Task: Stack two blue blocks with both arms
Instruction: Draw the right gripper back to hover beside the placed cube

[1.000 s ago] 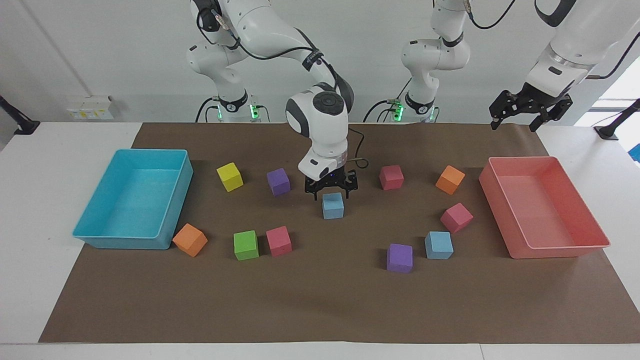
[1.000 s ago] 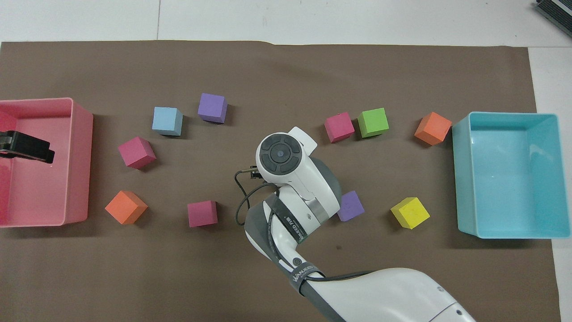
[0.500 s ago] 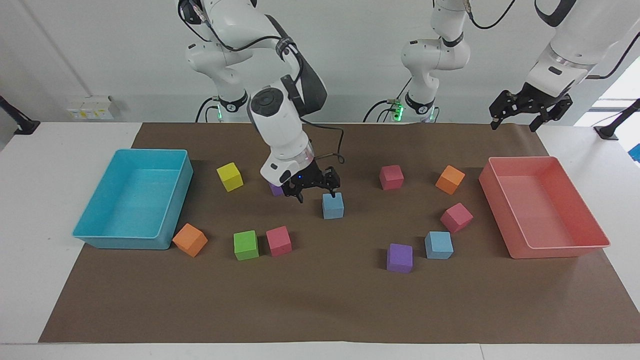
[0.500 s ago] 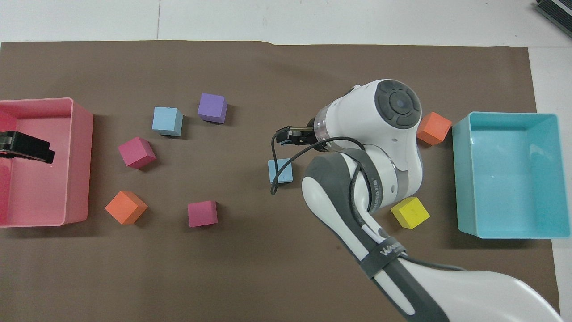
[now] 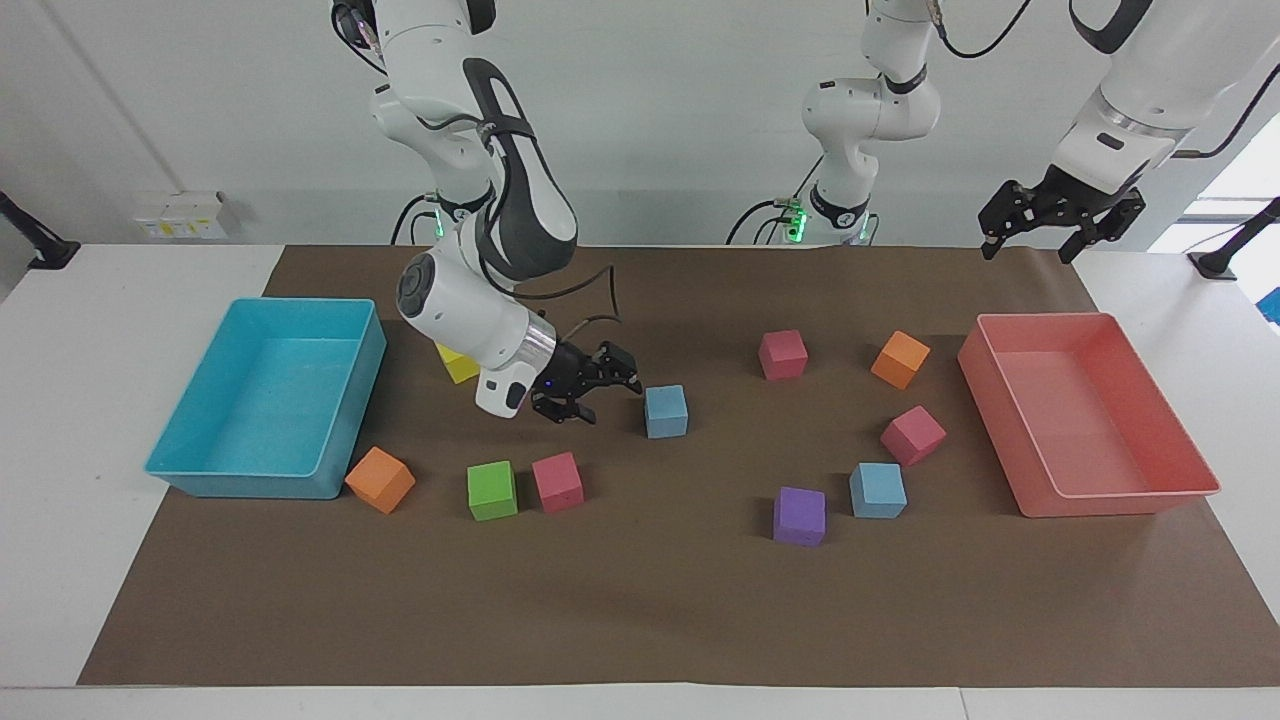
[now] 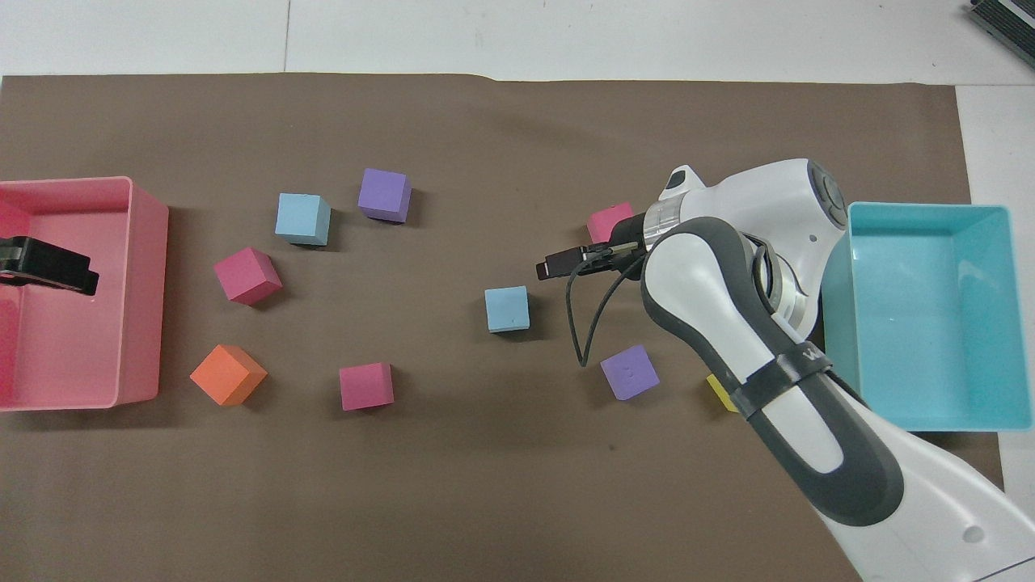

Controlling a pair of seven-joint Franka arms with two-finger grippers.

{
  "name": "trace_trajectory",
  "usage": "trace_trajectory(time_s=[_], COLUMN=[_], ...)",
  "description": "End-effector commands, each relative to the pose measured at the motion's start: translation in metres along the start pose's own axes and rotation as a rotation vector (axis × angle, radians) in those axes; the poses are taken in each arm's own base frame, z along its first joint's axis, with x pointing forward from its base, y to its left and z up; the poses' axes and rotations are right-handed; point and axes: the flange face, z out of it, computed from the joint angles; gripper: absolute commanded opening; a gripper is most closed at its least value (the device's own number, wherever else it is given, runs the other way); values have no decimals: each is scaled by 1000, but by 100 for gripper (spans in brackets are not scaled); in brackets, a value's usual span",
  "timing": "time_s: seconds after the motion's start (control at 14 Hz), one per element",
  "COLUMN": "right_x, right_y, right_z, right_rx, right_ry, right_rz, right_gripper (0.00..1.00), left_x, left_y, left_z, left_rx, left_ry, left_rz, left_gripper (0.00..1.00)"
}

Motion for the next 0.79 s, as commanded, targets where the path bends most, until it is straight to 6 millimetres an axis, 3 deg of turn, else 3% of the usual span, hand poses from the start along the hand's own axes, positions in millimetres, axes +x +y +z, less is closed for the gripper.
trace_trajectory(time_s=[0.0,0.14,0.21,0.36,0.71], right_x=[-13,-23,-27,-33,-40], right_y=[22,34,37,41,70], right_z=[5,20,25,28,46], right_rx=[65,115,126,128,179], right_ry=[22,26,23,10,35], right_rz=[-9,20,44,52,43], right_gripper=[48,8,0,0,0], left_x=[-6,-6,-6,-6,-10], left_y=[-2,-3,-3,-3,-2], left_z=[0,0,0,0,2], left_rx=[-9,-9,-9,-9,-11], left_ry=[6,6,6,6,-18], left_rz=[-12,-14,-14,-14,-10], left_gripper=[100,100,100,100,100])
